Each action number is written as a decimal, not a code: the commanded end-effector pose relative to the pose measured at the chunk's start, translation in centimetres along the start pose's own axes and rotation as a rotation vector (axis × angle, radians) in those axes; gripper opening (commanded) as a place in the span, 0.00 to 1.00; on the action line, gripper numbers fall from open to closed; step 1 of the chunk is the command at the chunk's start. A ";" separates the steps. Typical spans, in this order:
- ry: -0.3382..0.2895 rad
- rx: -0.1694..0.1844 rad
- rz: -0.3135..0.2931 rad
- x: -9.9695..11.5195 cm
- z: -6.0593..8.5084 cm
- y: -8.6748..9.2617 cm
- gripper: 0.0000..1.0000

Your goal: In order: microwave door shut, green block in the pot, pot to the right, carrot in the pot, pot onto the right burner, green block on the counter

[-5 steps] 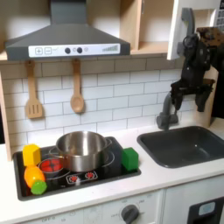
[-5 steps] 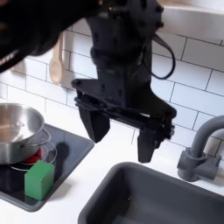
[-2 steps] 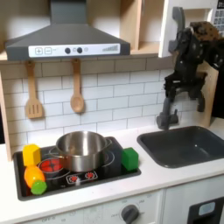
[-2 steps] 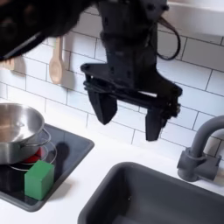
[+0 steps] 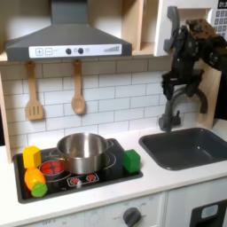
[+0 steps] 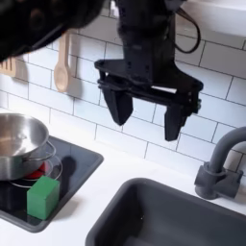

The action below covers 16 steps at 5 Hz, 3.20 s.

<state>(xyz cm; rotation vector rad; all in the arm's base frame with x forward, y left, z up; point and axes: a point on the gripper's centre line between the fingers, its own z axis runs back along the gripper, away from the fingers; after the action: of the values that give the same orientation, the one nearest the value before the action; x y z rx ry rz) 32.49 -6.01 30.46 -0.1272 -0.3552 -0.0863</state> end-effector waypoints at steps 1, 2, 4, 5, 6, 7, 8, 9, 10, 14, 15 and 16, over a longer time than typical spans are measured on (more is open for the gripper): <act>-0.001 -0.004 0.030 1.5 -0.2 0.5 1.00; -0.011 -0.005 0.037 2.1 -0.1 0.4 1.00; -0.011 -0.004 0.060 3.4 -0.6 0.8 1.00; -0.010 -0.001 0.063 4.2 -0.8 1.0 1.00; -0.007 0.002 0.076 4.8 -1.1 1.4 1.00; -0.010 0.003 0.079 5.2 -1.2 1.5 1.00; -0.010 0.003 0.083 5.6 -1.4 1.6 1.00; -0.012 0.005 0.090 5.8 -1.2 1.7 1.00; -0.013 0.009 0.085 5.7 -1.0 1.7 1.00; 0.068 0.089 0.104 -0.3 -1.4 5.6 1.00; 0.086 0.112 0.110 -1.2 -1.4 6.6 1.00; 0.102 0.126 0.119 -2.0 -1.4 7.4 1.00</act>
<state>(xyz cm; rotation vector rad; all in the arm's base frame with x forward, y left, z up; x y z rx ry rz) 31.81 1.12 27.76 -0.0212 -0.2506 0.0446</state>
